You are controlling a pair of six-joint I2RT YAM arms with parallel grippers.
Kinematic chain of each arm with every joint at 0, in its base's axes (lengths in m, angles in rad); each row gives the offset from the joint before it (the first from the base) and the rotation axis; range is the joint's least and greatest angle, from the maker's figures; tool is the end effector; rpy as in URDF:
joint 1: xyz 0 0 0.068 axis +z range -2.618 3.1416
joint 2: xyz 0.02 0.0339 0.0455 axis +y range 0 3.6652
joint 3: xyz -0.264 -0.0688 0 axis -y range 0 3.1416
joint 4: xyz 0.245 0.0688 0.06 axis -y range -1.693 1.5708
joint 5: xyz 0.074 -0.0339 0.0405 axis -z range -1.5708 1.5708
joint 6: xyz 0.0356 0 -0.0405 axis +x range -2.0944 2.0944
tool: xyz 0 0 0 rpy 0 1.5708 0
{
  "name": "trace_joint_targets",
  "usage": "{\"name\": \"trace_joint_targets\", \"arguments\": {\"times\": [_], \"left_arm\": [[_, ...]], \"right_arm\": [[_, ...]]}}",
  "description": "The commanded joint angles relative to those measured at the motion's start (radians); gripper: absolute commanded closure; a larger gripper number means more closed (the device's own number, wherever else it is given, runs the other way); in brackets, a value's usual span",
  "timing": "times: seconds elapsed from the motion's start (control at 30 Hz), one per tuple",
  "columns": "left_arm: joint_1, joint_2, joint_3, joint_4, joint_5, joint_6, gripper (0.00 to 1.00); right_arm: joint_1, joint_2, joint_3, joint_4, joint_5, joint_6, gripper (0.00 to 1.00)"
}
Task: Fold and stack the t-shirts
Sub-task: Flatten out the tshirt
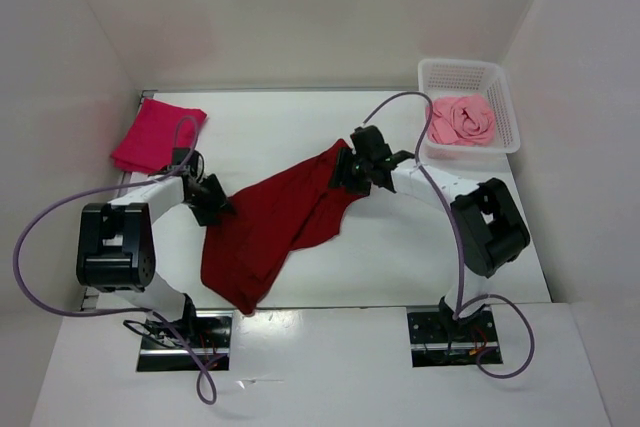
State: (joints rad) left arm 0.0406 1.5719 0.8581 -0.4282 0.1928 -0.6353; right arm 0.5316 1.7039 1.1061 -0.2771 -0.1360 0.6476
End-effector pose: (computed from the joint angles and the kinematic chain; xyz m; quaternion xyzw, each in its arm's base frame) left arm 0.2901 0.0050 0.1634 -0.3031 0.9243 -0.1520 0.1749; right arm 0.3091 0.1873 0.2030 0.0312 0.9377 0.2422 0.2472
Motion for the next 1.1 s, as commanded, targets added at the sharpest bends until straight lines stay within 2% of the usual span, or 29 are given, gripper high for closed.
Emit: {"name": "trace_joint_targets", "arguments": {"times": [0.0, 0.1, 0.33, 0.4, 0.47, 0.53, 0.63, 0.67, 0.8, 0.83, 0.9, 0.93, 1.07], "left_arm": [[-0.007, 0.042, 0.024, 0.055, -0.024, -0.015, 0.43], [-0.016, 0.062, 0.033, 0.065, -0.024, -0.015, 0.60], [-0.025, 0.097, 0.079, 0.075, -0.024, -0.024, 0.78], [-0.036, 0.106, 0.093, 0.085, -0.024, -0.024, 0.87], [-0.036, 0.106, 0.120, 0.085, -0.015, -0.024, 0.91], [-0.045, 0.096, 0.137, 0.075, -0.015, -0.024, 0.97], [-0.045, 0.073, 0.179, 0.057, -0.015, -0.024, 1.00], [-0.045, 0.060, 0.194, 0.045, -0.015, -0.024, 1.00], [-0.045, -0.022, 0.312, 0.022, 0.006, -0.024, 1.00], [-0.045, -0.023, 0.388, 0.011, 0.020, -0.024, 1.00], [-0.045, -0.032, 0.479, -0.010, 0.048, -0.024, 1.00], [-0.045, -0.032, 0.572, -0.011, 0.059, -0.035, 1.00], [-0.024, -0.051, 0.735, -0.030, 0.095, -0.059, 1.00]], "right_arm": [[-0.048, 0.029, 0.113, -0.005, 0.185, -0.045, 0.38], [-0.096, 0.085, 0.168, -0.036, 0.199, -0.081, 0.37], [-0.117, 0.241, 0.290, -0.079, 0.145, -0.111, 0.37], [-0.127, 0.279, 0.329, -0.079, 0.136, -0.111, 0.37], [-0.127, 0.292, 0.353, -0.064, 0.101, -0.111, 0.47], [-0.127, 0.301, 0.386, -0.063, 0.081, -0.111, 0.71], [-0.127, 0.286, 0.426, -0.089, 0.081, -0.100, 0.94], [-0.127, 0.261, 0.426, -0.102, 0.081, -0.100, 0.96], [-0.154, 0.049, 0.431, -0.140, 0.029, -0.111, 0.98], [-0.166, 0.021, 0.452, -0.155, 0.015, -0.111, 0.98], [-0.202, -0.035, 0.556, -0.209, -0.043, -0.120, 0.98], [-0.214, -0.047, 0.639, -0.224, -0.071, -0.120, 0.99], [-0.239, -0.136, 0.782, -0.246, -0.195, -0.095, 0.99]]}}
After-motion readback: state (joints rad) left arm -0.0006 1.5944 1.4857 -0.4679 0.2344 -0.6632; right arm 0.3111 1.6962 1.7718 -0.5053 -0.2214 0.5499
